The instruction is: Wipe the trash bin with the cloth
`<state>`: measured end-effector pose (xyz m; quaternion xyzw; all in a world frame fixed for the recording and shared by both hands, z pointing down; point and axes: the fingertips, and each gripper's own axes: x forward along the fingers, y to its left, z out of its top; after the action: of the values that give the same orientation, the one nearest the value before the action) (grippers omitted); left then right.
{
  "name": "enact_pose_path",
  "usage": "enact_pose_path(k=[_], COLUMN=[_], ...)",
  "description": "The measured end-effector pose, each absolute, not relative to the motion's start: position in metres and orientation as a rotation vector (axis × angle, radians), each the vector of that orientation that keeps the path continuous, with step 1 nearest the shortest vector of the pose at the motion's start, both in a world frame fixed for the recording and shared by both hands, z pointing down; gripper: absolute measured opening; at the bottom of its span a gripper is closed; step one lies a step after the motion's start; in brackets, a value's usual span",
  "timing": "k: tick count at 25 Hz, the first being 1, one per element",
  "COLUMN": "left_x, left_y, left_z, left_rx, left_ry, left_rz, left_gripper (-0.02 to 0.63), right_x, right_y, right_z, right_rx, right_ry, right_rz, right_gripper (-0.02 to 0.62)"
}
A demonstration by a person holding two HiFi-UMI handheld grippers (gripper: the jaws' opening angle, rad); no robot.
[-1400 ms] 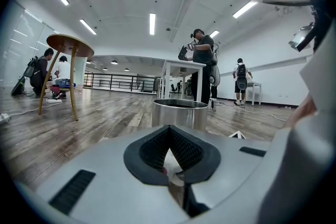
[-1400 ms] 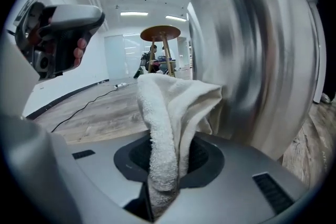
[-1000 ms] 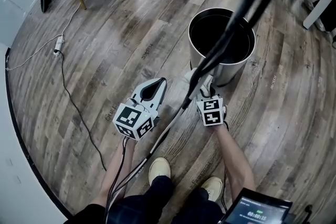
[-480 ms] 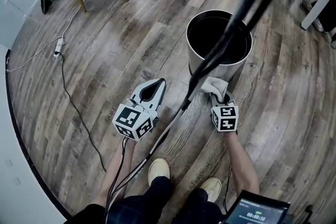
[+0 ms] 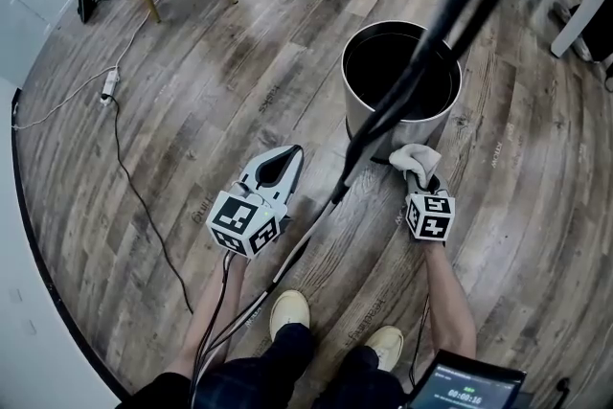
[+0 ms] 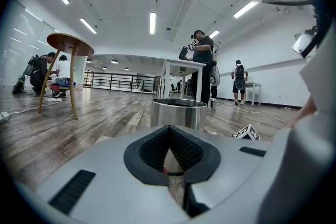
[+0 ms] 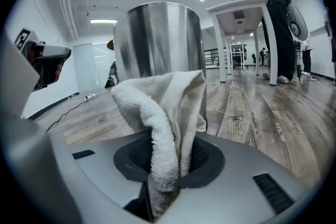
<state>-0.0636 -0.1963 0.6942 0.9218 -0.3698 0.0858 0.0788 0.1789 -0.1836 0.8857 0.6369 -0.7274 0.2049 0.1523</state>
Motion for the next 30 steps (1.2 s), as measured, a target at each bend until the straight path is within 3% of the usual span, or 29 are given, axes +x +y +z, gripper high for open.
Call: enact_pose_path(k=[14,22,30], left_x=[-0.065,-0.067,-0.069], left_y=[-0.197,-0.197,-0.199], left_z=[0.696,0.701,0.697], left_rx=[2.757,2.75,2.751], left_ry=[-1.115,-1.124,-1.137], left_rz=[0.268,0.293,0.298], left_gripper=[-0.003,-0.003,-0.003], right_x=[0.226,0.183,0.095], right_y=[-0.182,-0.148,-0.136], right_z=[0.884,0.879,0.875], right_rx=[1.951,1.871,1.602], right_ry=[-2.042,-2.167,-2.315], right_rz=[0.65,0.595,0.472], right_gripper=[0.091,0.091,0.091])
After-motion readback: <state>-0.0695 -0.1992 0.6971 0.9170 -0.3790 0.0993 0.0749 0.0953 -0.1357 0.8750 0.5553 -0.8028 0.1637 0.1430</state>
